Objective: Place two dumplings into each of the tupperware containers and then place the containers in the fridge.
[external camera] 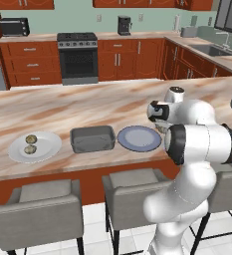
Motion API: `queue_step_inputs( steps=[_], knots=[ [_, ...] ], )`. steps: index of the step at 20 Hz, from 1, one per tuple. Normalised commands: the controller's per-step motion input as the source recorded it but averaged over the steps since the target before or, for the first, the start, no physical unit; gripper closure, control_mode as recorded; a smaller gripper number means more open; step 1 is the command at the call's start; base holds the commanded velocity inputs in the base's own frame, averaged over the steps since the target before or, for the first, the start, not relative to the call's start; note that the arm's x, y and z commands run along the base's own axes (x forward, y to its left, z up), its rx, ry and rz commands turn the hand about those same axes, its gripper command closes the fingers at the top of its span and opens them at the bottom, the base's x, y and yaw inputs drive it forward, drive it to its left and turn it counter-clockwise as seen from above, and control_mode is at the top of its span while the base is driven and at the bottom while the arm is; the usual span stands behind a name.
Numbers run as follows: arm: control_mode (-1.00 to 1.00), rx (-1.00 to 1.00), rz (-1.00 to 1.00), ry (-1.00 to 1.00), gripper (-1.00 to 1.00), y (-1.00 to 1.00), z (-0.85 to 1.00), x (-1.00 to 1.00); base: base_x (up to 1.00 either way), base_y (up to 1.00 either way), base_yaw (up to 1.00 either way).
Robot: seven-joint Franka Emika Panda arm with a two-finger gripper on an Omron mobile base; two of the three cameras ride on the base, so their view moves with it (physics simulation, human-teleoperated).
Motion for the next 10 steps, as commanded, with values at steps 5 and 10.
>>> queue_step_inputs(
  steps=[5,10],
  knots=[
    [-1.0,-0.12,0.0,0.19,1.0,-0.92,0.42,-0.11,0.0,0.0,0.0],
    [-1.0,-0.14,0.0,0.31,1.0,-0.84,0.0,0.01,0.0,0.0,0.0]
  ],
)
